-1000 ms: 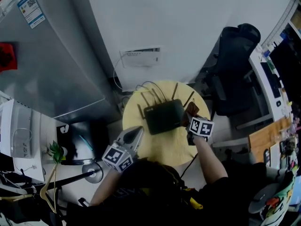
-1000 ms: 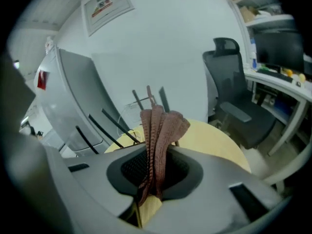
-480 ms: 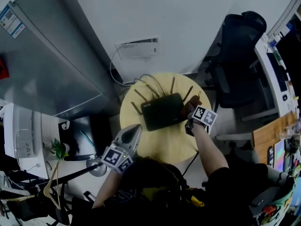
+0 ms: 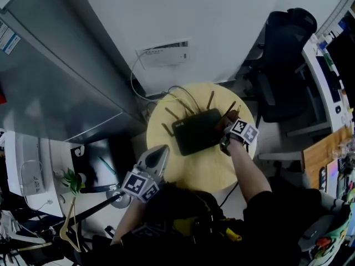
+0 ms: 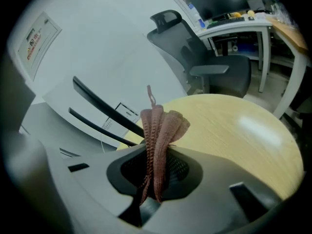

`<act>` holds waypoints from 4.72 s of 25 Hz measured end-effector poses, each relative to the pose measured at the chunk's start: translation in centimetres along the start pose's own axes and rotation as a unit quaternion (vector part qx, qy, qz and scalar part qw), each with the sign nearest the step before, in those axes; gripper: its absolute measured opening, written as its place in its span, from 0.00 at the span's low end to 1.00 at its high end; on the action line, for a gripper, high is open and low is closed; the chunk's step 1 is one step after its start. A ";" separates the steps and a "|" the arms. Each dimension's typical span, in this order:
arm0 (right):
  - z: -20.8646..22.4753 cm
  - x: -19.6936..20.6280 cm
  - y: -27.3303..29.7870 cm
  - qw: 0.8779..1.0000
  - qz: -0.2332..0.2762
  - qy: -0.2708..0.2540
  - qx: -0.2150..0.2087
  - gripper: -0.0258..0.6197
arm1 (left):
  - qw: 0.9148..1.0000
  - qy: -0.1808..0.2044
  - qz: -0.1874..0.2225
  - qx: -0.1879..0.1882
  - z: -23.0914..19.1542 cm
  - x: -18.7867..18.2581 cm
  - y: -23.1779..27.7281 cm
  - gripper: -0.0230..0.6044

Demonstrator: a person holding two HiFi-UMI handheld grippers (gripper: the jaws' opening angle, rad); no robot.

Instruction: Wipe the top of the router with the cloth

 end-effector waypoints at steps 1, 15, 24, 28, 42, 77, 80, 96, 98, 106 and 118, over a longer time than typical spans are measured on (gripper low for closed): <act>-0.1 0.0 0.0 1.000 0.003 0.000 -0.001 0.14 | 1.000 0.005 0.000 0.003 -0.3 -0.1 0.2 0.03; -5.4 -2.8 -4.7 0.994 0.047 -0.081 -0.051 0.14 | 0.997 -0.006 0.002 0.078 0.8 -0.5 3.6 0.03; -8.3 -4.1 -8.1 0.986 0.101 -0.114 -0.074 0.14 | 0.992 -0.004 -0.012 0.125 2.6 0.0 4.9 0.03; -9.7 -4.2 -9.4 0.975 0.121 -0.173 -0.070 0.14 | 0.991 -0.001 -0.011 0.136 2.8 -0.2 5.1 0.03; -11.0 0.0 -5.3 0.961 0.098 -0.256 0.040 0.14 | 0.989 -0.016 -0.001 0.146 1.2 -0.6 4.1 0.03; -7.3 -0.2 -1.7 0.964 0.117 -0.148 0.189 0.14 | 0.986 -0.022 -0.016 0.167 -1.2 -0.6 3.9 0.03; -8.3 -1.0 -3.0 0.963 0.146 -0.147 0.173 0.14 | 0.985 -0.021 -0.012 0.168 -0.9 -0.7 4.0 0.03; -12.2 -2.1 -11.1 0.913 0.230 -0.336 0.035 0.14 | 0.986 -0.003 0.006 0.165 2.4 -1.1 4.7 0.03; -12.3 -1.4 -11.9 0.889 0.215 -0.405 0.011 0.14 | 0.988 -0.001 0.008 0.154 2.6 -1.2 4.7 0.03; -10.3 5.7 -9.1 0.866 -0.008 -0.490 -0.099 0.14 | 0.997 -0.005 0.011 0.078 0.8 -0.7 2.4 0.03; -17.0 15.7 -1.0 0.840 -0.242 -0.428 -0.231 0.14 | 0.999 -0.002 0.021 -0.032 -0.6 0.2 -3.7 0.03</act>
Point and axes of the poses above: the fingertips, and each gripper's own axes: y forward along the fingers, z to its right, x out of its underside, the point moved 4 cm from there along -y, backward along the fingers, and after that the axes turned 1 degree about x, right-handed, at the moved point
